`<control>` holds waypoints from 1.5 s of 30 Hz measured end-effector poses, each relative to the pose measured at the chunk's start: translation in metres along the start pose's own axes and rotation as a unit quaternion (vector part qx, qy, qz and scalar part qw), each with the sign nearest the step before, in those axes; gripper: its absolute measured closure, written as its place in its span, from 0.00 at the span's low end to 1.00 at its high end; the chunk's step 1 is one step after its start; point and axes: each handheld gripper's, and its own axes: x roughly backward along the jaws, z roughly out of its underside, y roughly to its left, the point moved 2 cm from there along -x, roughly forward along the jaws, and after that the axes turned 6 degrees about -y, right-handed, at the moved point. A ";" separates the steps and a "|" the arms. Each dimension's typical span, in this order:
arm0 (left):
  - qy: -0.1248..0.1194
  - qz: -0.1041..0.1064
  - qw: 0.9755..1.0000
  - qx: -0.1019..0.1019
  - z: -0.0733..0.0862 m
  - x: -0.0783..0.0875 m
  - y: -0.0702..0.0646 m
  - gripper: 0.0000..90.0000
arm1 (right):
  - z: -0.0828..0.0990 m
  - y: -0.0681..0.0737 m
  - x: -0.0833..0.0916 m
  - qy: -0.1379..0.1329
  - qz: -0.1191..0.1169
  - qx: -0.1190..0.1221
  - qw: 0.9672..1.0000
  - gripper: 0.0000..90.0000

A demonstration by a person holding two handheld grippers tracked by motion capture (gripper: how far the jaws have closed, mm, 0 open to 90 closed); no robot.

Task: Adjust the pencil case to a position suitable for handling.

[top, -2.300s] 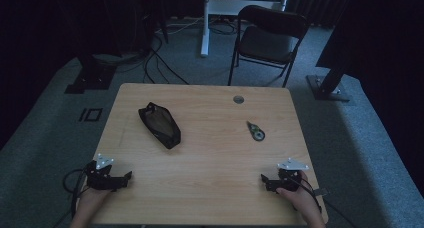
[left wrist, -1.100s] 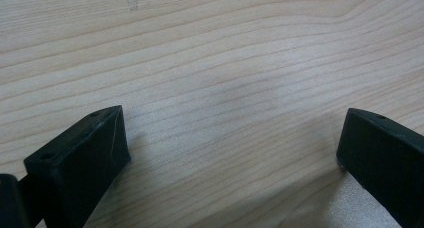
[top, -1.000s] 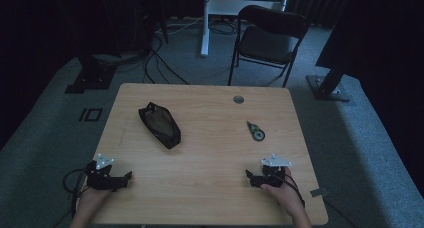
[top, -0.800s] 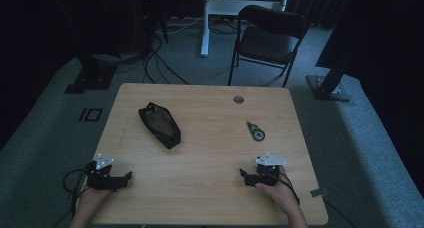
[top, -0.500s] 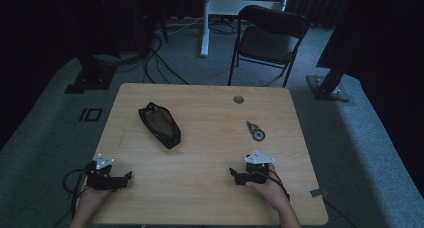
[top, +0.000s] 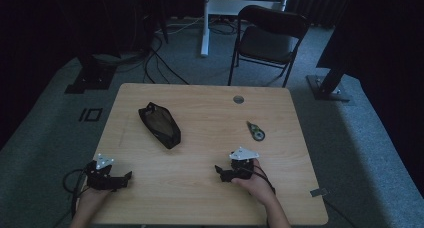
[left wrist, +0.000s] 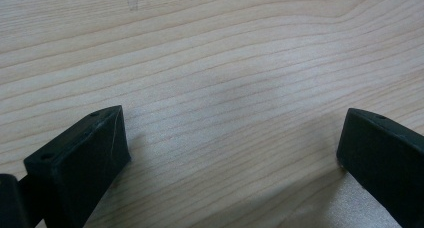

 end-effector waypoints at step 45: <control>0.000 0.001 1.000 -0.001 0.000 0.000 0.000 0.00 | -0.057 0.059 -0.073 -0.031 -0.048 0.016 0.998 0.21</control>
